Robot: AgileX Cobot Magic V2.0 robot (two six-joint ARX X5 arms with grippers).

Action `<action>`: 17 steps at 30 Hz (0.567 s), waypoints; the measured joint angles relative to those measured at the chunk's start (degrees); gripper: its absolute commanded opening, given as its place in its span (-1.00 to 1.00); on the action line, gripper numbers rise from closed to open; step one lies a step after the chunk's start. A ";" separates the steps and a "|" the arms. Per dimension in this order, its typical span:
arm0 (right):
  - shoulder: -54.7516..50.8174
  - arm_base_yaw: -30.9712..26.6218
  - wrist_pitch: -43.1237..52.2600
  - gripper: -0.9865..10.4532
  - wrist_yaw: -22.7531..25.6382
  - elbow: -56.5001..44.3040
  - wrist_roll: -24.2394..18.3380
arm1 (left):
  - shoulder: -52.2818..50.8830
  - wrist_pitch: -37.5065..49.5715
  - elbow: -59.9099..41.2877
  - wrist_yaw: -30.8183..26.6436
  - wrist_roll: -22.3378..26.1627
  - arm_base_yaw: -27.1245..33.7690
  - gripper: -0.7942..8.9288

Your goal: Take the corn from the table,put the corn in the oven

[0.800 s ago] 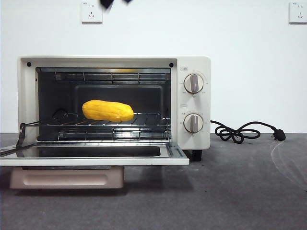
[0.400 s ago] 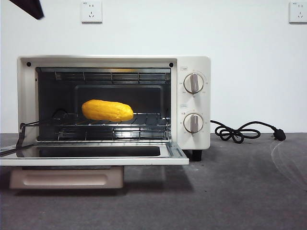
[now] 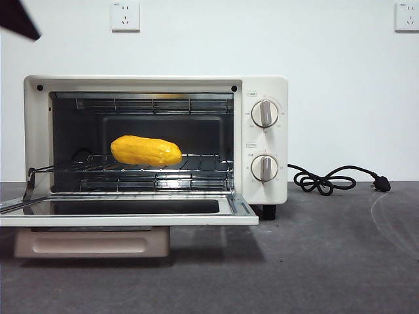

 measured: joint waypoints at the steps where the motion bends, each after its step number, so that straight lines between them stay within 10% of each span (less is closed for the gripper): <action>1: 0.09 -1.81 0.17 -0.84 -3.08 0.00 -0.09 | 0.00 0.17 -1.38 1.88 0.00 1.77 -0.85; 5: 0.37 -7.72 0.44 -0.84 -12.07 0.00 -0.15 | 0.02 1.66 -8.46 6.93 0.02 9.20 -0.85; 17: 1.42 -13.03 -0.39 -0.84 -14.95 0.00 -0.17 | 0.55 9.68 -22.97 13.81 -2.01 28.61 -0.85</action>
